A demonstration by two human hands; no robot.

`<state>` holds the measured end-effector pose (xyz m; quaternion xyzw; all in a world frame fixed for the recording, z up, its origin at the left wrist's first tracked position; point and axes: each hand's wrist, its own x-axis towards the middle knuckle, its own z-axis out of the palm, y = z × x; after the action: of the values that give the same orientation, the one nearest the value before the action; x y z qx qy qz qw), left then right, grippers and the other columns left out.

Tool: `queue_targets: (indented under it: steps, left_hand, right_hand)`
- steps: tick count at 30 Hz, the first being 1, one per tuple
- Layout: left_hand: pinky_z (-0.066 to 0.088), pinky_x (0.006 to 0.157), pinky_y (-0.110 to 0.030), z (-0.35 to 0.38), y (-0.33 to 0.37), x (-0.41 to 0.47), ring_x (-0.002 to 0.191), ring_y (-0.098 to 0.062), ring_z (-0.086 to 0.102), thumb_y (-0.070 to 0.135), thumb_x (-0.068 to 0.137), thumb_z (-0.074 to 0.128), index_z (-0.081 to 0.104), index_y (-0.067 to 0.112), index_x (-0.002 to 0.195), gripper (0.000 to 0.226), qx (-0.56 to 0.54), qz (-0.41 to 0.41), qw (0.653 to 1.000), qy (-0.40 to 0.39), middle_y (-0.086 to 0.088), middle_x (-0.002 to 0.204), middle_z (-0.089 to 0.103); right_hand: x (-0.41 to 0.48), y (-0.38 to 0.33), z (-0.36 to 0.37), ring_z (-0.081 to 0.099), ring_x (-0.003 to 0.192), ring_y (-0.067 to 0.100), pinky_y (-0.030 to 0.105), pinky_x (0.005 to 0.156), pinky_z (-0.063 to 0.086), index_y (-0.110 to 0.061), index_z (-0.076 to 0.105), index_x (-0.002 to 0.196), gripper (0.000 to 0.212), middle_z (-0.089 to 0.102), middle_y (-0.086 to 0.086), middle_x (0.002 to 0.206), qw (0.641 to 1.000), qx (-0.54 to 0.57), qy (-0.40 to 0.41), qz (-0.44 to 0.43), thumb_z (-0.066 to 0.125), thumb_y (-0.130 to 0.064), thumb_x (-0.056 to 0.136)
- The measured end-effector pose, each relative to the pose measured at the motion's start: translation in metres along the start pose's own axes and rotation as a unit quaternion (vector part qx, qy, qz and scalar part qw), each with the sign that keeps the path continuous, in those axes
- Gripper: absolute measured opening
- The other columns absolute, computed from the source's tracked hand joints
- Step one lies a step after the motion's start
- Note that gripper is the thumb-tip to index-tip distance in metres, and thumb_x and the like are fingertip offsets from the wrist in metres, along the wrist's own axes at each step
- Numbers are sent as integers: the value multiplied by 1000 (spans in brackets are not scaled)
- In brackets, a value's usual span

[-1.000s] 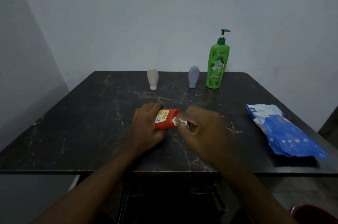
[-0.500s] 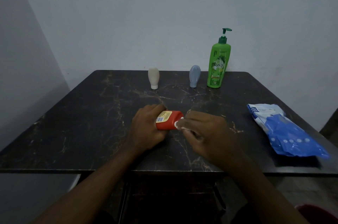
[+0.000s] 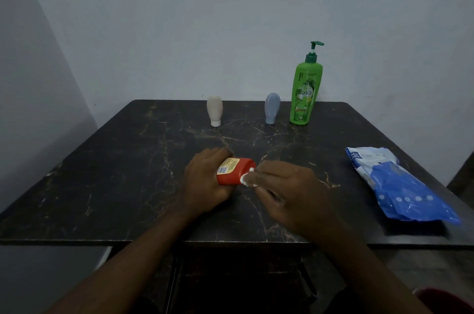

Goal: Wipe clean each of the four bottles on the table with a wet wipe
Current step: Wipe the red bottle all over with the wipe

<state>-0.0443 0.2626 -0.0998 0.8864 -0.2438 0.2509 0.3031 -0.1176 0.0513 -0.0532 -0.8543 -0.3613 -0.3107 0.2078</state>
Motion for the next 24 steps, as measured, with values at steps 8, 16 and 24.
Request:
queue_targets:
  steps: [8,16,24]
  left_hand:
    - [45,85,-36,1,0,3,100,-14,62,46,65,77,66,21,115,57,53,8,998,-34,3,109,71]
    - [46,98,-44,-1,8,4,113,-21,61,48,58,90,63,24,123,74,223,59,969,-85,0,123,66]
    - [50,98,-50,-5,13,8,113,-26,66,49,57,92,66,20,123,77,306,136,936,-108,-6,122,69]
  right_hand:
    - [8,27,4,61,78,5,19,67,51,-23,71,94,11,65,-11,91,960,119,102,233,68,-14,88]
    - [13,-6,13,65,103,25,46,73,61,-14,63,96,6,58,-1,116,743,476,22,470,61,-19,94]
    - [13,-11,32,65,100,26,42,71,62,-11,60,100,6,59,8,116,689,469,55,550,60,-14,95]
